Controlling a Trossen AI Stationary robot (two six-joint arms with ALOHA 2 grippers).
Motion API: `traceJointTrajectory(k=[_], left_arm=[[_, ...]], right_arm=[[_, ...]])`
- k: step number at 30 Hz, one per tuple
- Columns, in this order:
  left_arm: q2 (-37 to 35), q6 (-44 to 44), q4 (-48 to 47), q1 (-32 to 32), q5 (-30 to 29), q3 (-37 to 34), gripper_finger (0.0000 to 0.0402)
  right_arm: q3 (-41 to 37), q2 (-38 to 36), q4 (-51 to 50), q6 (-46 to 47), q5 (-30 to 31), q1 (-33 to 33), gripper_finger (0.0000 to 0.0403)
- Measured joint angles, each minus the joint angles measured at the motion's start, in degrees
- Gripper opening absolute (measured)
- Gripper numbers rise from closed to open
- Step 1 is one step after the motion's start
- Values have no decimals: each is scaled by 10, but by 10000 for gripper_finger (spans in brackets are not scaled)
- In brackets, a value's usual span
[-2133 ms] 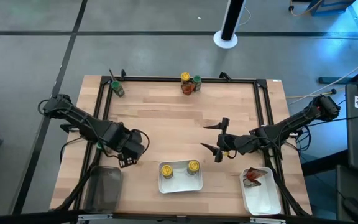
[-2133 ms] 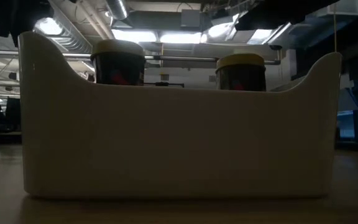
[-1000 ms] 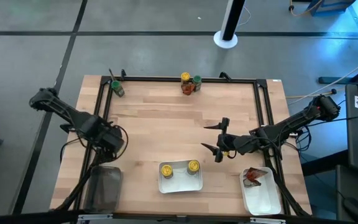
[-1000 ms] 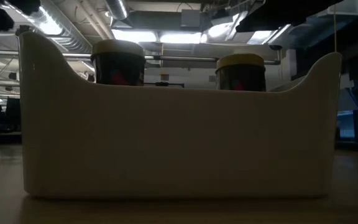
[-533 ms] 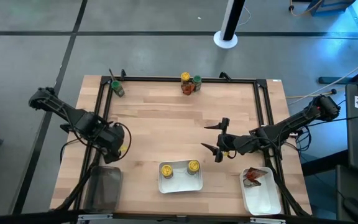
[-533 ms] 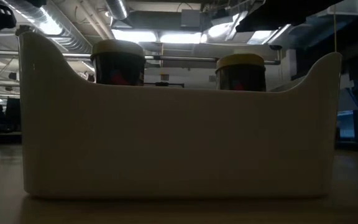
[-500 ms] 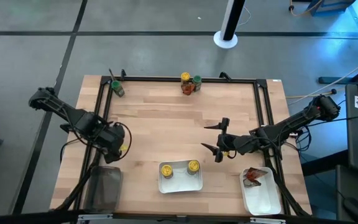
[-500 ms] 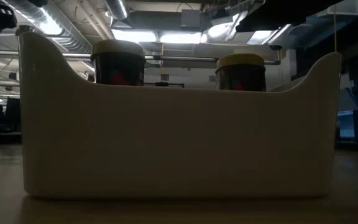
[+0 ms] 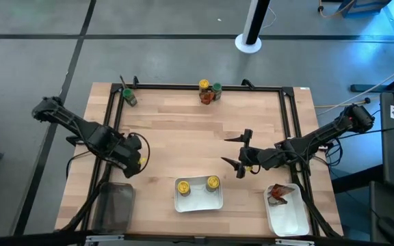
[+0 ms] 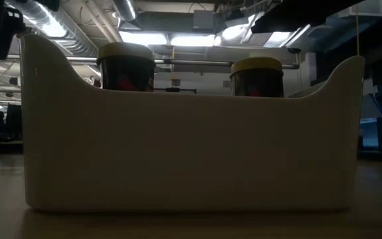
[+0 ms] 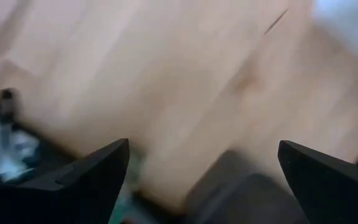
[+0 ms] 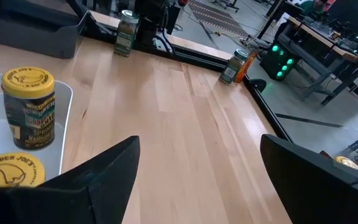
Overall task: Sort spices by type
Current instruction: Put the bottom left green seasoning bottle into the black bin
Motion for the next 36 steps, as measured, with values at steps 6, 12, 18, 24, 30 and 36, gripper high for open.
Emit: traceJointTrajectory(k=[6,12,18,24,30,36], left_arm=[[38,81,-111,-4,4,0,392],[52,144,-117,-4,5,-23,392],[38,170,-127,-8,53,-91,392],[37,173,-127,-16,78,-123,392],[37,175,-124,-16,56,-123,392],[37,172,-107,-16,55,-136,392]], right_arm=[[0,0,3,0,0,0,331],[0,0,2,0,0,0,331],[0,0,0,0,0,0,331],[0,0,0,0,0,0,331],[0,0,1,0,0,0,331],[0,0,0,0,0,0,331]])
